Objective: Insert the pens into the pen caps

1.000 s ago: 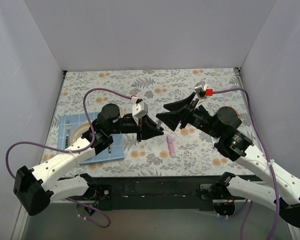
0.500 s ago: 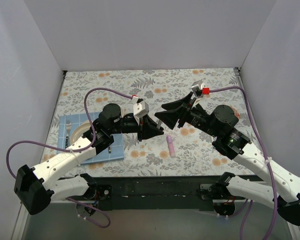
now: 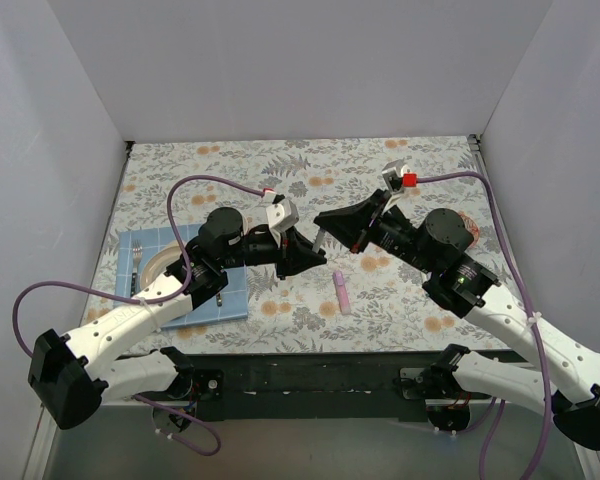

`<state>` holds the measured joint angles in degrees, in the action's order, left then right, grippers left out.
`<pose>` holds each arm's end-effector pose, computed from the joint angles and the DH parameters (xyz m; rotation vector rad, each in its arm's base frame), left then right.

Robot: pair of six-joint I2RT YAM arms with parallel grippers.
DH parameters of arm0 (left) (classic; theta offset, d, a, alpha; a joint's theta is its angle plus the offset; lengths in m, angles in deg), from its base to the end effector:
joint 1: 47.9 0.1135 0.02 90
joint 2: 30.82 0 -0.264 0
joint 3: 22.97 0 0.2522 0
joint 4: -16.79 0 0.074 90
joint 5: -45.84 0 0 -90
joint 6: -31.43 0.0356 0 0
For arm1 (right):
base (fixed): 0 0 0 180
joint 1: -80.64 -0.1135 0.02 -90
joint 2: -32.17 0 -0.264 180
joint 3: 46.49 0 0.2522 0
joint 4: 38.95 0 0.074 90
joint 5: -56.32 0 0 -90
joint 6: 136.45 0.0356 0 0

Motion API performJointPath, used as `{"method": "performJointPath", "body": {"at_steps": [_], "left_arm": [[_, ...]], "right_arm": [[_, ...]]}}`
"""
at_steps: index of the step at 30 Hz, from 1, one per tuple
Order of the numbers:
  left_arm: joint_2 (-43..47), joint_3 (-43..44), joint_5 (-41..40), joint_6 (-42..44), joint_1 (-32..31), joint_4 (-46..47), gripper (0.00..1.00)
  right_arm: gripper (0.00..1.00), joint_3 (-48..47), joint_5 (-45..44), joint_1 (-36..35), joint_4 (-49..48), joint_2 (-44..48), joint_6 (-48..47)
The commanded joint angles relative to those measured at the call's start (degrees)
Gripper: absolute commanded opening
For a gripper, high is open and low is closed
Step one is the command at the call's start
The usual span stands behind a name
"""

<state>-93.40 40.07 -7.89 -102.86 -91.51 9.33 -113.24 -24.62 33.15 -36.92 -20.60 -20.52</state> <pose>0.1683 -0.1894 0.3373 0.5385 1.9005 -1.6124 0.1390 0.1599 0.4072 -0.4134 1.4080 1.1699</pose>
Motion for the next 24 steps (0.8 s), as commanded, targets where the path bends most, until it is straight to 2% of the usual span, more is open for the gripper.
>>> {"method": "performJointPath", "body": {"at_steps": [1, 8, 11, 24], "left_arm": [[0.4, 3.1, -5.7, 0.3, -0.1, -0.2, 0.00], [-1.1, 7.1, -10.0, 1.9, -0.1, -4.0, 0.00], [-2.3, 9.2, -11.9, 1.8, -0.1, -5.6, 0.00], [-5.7, 10.2, -11.3, 1.4, 0.6, -0.7, 0.00]], "right_arm": [[0.01, 1.3, 0.2, -0.3, -0.4, 0.0, 0.7], [0.01, 6.5, 1.0, -0.9, 3.3, -0.2, -1.2], [0.01, 8.7, -1.7, -1.1, 3.9, 1.0, -1.4], [0.01, 19.8, 4.3, -1.1, -8.5, 1.0, 8.8]]}}
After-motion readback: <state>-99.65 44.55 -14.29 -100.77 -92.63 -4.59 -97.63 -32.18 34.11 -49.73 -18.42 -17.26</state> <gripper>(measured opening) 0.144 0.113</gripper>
